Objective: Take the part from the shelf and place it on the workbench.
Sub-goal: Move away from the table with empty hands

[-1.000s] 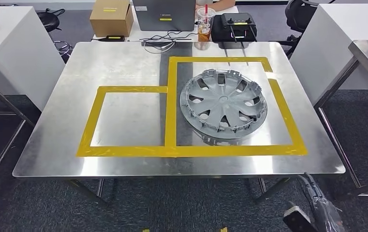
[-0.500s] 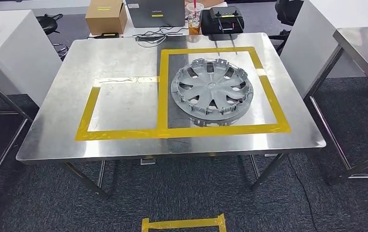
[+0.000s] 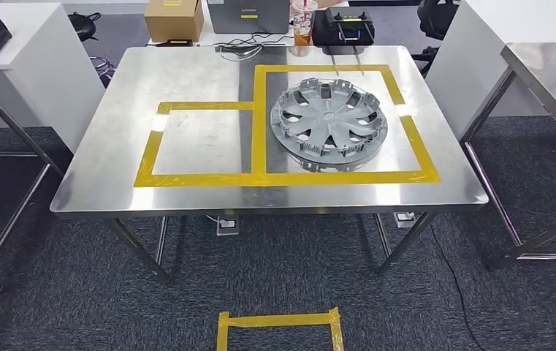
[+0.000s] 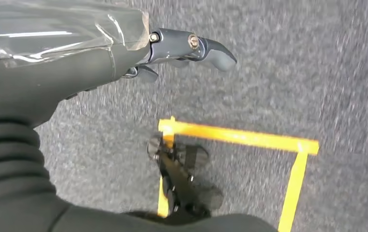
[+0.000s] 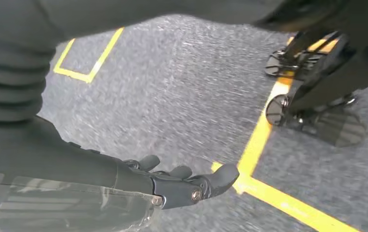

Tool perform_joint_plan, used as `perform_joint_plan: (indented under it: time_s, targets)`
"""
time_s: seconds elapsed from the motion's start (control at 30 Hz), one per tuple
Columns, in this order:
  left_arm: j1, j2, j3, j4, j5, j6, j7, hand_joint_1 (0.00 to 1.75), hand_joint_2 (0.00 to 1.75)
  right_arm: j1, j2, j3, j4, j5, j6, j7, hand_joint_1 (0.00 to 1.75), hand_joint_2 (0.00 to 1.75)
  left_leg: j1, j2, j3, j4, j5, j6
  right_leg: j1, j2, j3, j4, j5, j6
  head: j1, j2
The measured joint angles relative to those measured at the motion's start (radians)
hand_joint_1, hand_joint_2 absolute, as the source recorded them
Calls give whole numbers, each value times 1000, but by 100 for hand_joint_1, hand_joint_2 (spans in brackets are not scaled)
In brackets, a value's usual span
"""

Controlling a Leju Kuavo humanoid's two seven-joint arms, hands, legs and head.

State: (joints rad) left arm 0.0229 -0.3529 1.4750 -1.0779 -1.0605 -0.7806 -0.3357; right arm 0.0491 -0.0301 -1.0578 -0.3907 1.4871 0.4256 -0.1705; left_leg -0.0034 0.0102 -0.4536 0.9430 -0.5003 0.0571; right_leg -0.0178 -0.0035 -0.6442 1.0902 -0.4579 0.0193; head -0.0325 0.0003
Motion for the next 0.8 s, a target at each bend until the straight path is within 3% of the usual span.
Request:
perform_joint_plan:
  time_s: [0.03,0.1,0.13,0.2,0.23,0.3,0.4,0.47,0.57,0.6,0.63,0.67,0.73,0.8]
  targets:
    - [0,2,-12,5,12,11,4,0,0,0,-7,8,19,-19,-7,2,0,0,-2,1,-10,1,7,3,0,0,-28,72,-39,-4,2,0]
    - [0,8,-39,16,38,32,13,0,0,3,-17,28,49,-60,-19,5,0,0,-4,2,-28,4,18,3,-1,1,-55,176,-87,-1,3,0]
    - [-1,11,-55,21,53,43,17,0,0,6,-21,39,62,-80,-25,6,0,0,-5,3,-35,7,22,2,-1,1,-40,173,-89,6,3,0]
    - [-3,17,-90,30,83,65,27,0,0,12,-25,63,84,-122,-37,12,0,0,-4,4,-44,18,25,-3,-4,0,47,56,-58,23,4,0]
    - [-4,21,-110,33,98,76,31,0,0,14,-27,76,93,-143,-43,15,0,0,-6,5,-49,27,24,-6,-5,0,92,-16,-46,25,4,0]
    - [-6,31,-149,42,129,98,40,0,0,19,-30,103,106,-186,-55,20,0,0,-10,5,-60,44,23,-16,-4,1,137,-96,-34,16,3,0]
    - [-6,46,-208,60,174,131,55,0,0,28,-30,146,116,-249,-73,25,0,0,-8,-2,-71,53,25,-32,-2,-1,135,-102,-28,-3,2,0]
    - [-3,55,-245,76,203,153,64,0,0,30,-30,175,119,-290,-85,29,0,0,-3,-6,-91,94,-4,-44,-6,-8,134,-105,-22,-13,0,0]
    - [5,69,-301,110,247,186,78,0,0,30,-30,219,118,-352,-102,37,0,0,7,-7,-177,283,-103,-61,-4,-29,124,-104,-15,-24,-3,0]
    - [10,74,-319,124,261,196,83,0,0,29,-30,233,117,-371,-108,39,0,0,10,-7,-197,331,-120,-63,-2,-37,121,-104,-13,-25,-3,0]
    - [15,76,-337,138,274,205,87,0,0,28,-30,246,116,-390,-114,41,0,0,11,-7,-198,340,-116,-63,-1,-43,119,-103,-12,-25,-3,0]
    - [23,79,-355,152,287,215,92,0,0,25,-30,259,114,-409,-119,43,0,0,12,-7,-178,308,-94,-62,0,-46,117,-103,-10,-24,-3,0]
    - [37,88,-394,177,314,235,100,0,0,18,-29,286,107,-448,-131,47,0,0,12,-5,-98,167,-34,-53,1,-49,115,-103,-6,-19,-2,0]
    - [48,99,-434,201,343,256,108,0,0,8,-28,314,99,-487,-141,52,0,0,6,-3,-45,65,-4,-43,4,-53,110,-102,0,-9,-2,0]
